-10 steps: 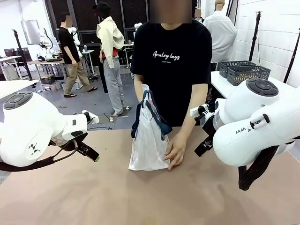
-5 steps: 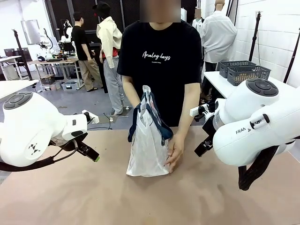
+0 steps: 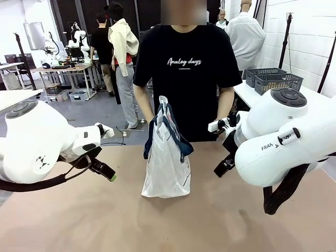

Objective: Transfer purchased items from the store into the shopping bag.
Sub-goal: Open the Reusable shopping bag in the center of the table.

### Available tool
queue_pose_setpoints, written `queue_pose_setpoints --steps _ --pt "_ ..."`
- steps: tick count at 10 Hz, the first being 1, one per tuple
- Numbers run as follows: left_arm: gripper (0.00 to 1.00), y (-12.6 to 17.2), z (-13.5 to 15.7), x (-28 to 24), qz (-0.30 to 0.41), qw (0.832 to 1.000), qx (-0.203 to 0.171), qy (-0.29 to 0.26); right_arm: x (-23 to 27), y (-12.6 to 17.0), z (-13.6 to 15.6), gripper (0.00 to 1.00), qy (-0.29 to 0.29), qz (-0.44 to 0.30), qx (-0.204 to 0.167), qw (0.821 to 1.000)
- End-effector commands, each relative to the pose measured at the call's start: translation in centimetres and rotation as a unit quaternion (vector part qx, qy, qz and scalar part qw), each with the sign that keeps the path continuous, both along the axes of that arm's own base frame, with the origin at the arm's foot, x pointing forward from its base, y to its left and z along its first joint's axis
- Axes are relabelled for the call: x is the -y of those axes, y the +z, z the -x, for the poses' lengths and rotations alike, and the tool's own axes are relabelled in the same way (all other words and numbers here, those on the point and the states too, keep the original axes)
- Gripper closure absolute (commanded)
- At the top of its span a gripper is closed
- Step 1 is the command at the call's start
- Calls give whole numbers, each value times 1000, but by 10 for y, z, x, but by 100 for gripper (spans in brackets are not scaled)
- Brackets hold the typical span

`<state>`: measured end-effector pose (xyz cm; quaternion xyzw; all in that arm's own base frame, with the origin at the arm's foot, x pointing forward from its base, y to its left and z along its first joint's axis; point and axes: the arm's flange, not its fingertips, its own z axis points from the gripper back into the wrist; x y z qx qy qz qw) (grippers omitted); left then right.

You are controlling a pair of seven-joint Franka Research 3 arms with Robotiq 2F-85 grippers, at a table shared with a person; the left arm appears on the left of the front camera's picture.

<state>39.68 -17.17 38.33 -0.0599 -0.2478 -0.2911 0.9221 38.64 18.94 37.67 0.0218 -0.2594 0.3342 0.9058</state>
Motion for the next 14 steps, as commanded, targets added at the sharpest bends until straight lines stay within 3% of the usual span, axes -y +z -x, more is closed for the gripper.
queue_pose_setpoints --steps 1,4,8,10,11,13,14 --pt "0 26 -4 -8 41 998 -30 -28 -15 21 2 0 1 -25 -42 999" --pt "0 70 -17 6 37 996 -75 -5 -38 69 -6 0 -16 -17 -82 996" --pt "0 124 -54 38 38 997 -64 34 -49 148 -40 0 -31 -15 -80 996" --pt "0 132 -66 50 58 996 -74 -2 -41 160 -62 0 -47 -15 -69 996" --pt "0 128 -49 37 52 997 -59 20 -44 159 -36 0 -25 -16 -69 997" --pt "0 128 -49 37 52 997 -59 20 -44 159 -36 0 -25 -16 -69 997" --pt "0 131 -58 47 52 997 -62 16 -42 165 -49 0 -32 -18 -66 997"
